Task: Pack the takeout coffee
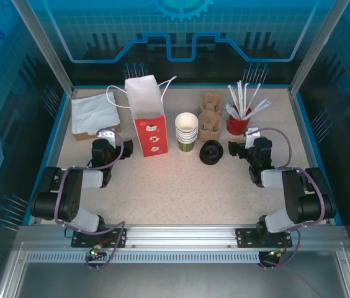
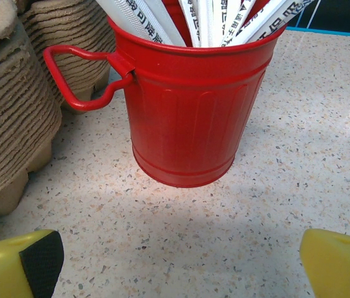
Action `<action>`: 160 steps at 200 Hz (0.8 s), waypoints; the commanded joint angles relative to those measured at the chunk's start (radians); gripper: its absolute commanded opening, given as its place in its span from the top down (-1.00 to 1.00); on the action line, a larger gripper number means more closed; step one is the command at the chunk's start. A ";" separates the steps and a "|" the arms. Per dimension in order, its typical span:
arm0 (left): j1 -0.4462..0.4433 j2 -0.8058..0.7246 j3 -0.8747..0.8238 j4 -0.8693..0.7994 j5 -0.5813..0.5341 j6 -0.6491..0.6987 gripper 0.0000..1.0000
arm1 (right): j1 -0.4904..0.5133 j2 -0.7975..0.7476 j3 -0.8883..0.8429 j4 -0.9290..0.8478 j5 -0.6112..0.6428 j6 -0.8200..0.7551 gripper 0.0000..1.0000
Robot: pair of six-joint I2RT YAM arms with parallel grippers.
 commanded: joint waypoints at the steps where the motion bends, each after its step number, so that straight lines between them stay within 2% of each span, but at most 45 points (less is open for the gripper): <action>1: 0.010 0.006 0.021 0.033 0.023 0.017 -0.97 | -0.007 0.010 0.018 0.036 0.000 -0.002 -1.00; 25: 0.012 -0.014 0.014 0.029 -0.022 -0.003 -0.97 | -0.007 0.009 0.018 0.040 0.005 0.000 -1.00; 42: 0.012 -0.076 -0.002 0.012 -0.071 -0.021 -0.97 | -0.013 -0.023 0.045 -0.029 0.029 0.019 -1.00; 58: 0.012 -0.185 0.017 -0.131 -0.106 -0.052 -0.97 | -0.021 -0.080 0.078 -0.145 0.024 0.023 -1.00; 78: 0.012 -0.324 0.033 -0.291 -0.080 -0.093 -0.97 | -0.021 -0.173 0.083 -0.229 0.016 0.016 -1.00; 93: 0.011 -0.423 0.065 -0.446 -0.079 -0.187 -0.97 | -0.021 -0.257 0.122 -0.386 0.016 0.029 -1.00; 131: 0.011 -0.577 0.253 -1.005 0.043 -0.437 -0.98 | -0.001 -0.453 0.304 -0.896 -0.035 0.206 -1.00; 160: 0.010 -0.647 0.291 -1.178 0.279 -0.525 -0.97 | 0.023 -0.522 0.457 -1.201 -0.154 0.397 -0.94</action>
